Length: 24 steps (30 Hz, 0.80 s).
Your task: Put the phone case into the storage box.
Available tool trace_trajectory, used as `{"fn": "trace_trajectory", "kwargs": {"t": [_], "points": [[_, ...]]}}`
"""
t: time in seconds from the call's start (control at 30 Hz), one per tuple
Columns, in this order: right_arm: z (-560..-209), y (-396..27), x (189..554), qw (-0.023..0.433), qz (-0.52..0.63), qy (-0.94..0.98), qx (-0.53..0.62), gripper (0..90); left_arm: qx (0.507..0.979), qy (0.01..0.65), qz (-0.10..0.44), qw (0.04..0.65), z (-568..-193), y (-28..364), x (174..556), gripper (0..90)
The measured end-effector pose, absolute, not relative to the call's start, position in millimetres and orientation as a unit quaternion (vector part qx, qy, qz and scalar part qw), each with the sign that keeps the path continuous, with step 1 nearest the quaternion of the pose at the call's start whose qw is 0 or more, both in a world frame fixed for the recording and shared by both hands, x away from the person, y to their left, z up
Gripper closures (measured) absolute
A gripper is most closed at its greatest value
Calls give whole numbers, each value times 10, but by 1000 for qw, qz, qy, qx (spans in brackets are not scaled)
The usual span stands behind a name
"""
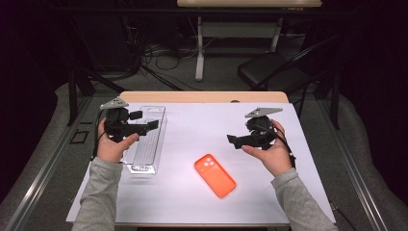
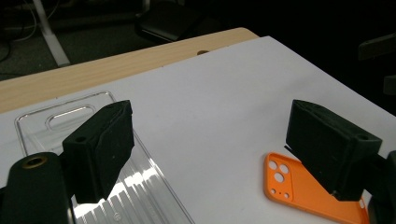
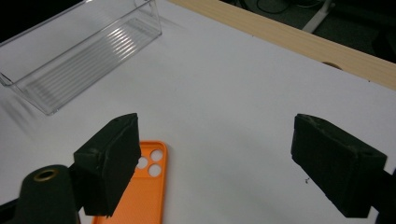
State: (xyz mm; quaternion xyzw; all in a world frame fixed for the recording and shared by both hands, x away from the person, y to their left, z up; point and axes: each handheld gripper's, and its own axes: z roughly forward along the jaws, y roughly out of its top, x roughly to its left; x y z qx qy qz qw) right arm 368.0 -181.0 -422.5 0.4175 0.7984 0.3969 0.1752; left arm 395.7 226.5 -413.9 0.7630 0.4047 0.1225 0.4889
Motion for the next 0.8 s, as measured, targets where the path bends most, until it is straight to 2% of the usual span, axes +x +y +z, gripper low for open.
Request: {"fn": "trace_trajectory", "kwargs": {"t": [0.5, 0.8], "points": [[-4304, -1471, 3749, 129, 307, 855, 397, 243, 766, 402, 132, 484, -4154, 2293, 3946, 152], [-4444, -1348, 3821, 82, 256, 872, 409, 276, 764, 403, 135, 485, -4142, 2312, 3908, 152]]}}
